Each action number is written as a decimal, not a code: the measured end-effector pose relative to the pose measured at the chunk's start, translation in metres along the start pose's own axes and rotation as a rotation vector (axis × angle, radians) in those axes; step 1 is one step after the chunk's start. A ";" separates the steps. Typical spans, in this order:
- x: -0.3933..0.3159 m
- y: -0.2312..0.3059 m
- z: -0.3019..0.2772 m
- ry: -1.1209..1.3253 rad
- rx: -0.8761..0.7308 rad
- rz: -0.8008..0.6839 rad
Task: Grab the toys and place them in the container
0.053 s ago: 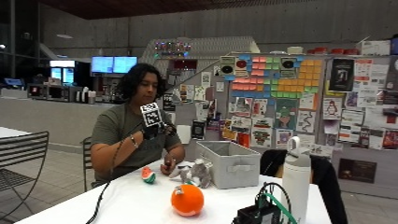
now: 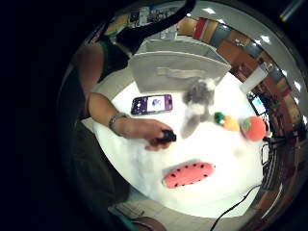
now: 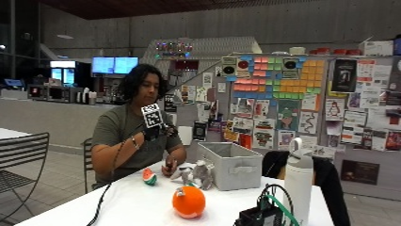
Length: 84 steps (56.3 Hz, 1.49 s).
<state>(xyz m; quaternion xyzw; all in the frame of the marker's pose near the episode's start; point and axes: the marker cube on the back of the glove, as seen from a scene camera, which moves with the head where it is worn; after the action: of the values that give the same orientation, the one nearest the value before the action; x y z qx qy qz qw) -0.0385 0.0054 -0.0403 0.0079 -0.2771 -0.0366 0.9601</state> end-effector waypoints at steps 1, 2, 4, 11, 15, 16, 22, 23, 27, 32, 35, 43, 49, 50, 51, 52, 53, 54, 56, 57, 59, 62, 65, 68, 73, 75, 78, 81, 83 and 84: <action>-0.005 0.001 -0.001 -0.058 0.001 -0.008; -0.007 0.001 -0.002 -0.091 0.000 -0.011; -0.015 0.002 -0.004 -0.175 -0.005 -0.013; -0.023 0.004 -0.008 -0.303 -0.011 0.008; -0.022 0.005 -0.006 -0.265 -0.006 0.022; -0.021 0.005 -0.006 -0.253 -0.006 0.023; -0.005 0.006 -0.009 -0.213 0.009 0.066; 0.003 0.005 -0.011 -0.216 0.013 0.086; 0.045 0.003 -0.009 -0.161 0.017 0.214; 0.102 -0.003 -0.003 -0.105 0.044 0.388; 0.140 -0.006 -0.001 -0.087 0.084 0.497; 0.234 -0.014 0.017 0.053 0.162 0.812; 0.299 -0.022 0.047 0.112 0.177 0.985; 0.308 -0.023 0.053 0.112 0.169 1.010; 0.317 -0.024 0.061 0.110 0.159 1.033; 0.325 -0.024 0.069 0.107 0.145 1.053; 0.332 -0.025 0.077 0.106 0.128 1.071; 0.339 -0.025 0.086 0.106 0.108 1.088; 0.351 -0.024 0.104 0.114 0.054 1.122; 0.357 -0.023 0.114 0.121 0.019 1.139; 0.367 -0.019 0.132 0.140 -0.064 1.173; 0.377 -0.010 0.153 0.165 -0.136 1.225; 0.382 -0.004 0.161 0.129 -0.064 1.274; 0.390 -0.001 0.161 0.128 0.004 1.273; 0.394 -0.002 0.153 0.202 0.034 1.205; 0.392 -0.003 0.149 0.226 0.050 1.180; 0.387 -0.003 0.143 0.263 0.082 1.152; 0.380 -0.005 0.130 0.294 0.132 1.125; 0.371 -0.009 0.117 0.295 0.182 1.100; 0.364 -0.013 0.110 0.291 0.217 1.082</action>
<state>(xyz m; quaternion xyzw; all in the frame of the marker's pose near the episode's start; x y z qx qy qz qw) 0.2096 -0.0340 0.2457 -0.0316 -0.1089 0.4905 0.8640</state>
